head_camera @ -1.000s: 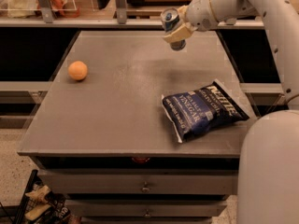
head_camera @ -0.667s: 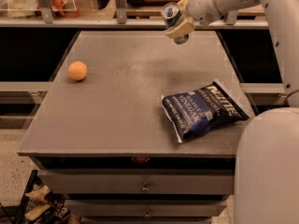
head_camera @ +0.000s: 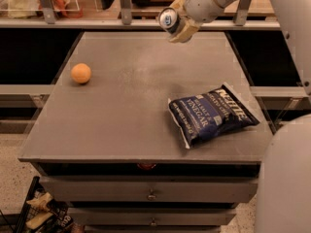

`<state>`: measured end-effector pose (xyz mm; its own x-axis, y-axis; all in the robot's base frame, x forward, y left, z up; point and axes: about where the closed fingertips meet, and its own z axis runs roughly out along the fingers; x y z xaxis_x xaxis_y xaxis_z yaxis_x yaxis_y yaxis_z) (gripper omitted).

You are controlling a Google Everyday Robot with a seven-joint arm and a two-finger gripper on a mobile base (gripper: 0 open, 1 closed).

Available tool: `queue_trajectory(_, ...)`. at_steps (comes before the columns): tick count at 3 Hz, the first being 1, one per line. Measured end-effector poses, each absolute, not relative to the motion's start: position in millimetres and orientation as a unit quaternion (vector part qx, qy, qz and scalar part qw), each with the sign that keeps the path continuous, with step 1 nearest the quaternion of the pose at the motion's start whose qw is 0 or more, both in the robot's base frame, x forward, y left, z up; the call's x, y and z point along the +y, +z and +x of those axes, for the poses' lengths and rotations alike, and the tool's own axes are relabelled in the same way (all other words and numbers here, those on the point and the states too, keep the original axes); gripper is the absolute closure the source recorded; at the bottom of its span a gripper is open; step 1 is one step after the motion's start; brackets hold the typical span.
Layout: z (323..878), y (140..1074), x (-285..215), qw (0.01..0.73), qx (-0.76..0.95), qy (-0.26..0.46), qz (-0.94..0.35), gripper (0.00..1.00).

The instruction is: Knock redbull can over

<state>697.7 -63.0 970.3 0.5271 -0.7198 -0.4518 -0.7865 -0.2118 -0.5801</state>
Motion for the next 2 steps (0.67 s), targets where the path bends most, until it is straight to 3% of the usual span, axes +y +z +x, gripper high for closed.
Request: queue_trajectory(2,658.4,933.7,-29.2,0.31,0.388,-0.043,-0.867,1.0)
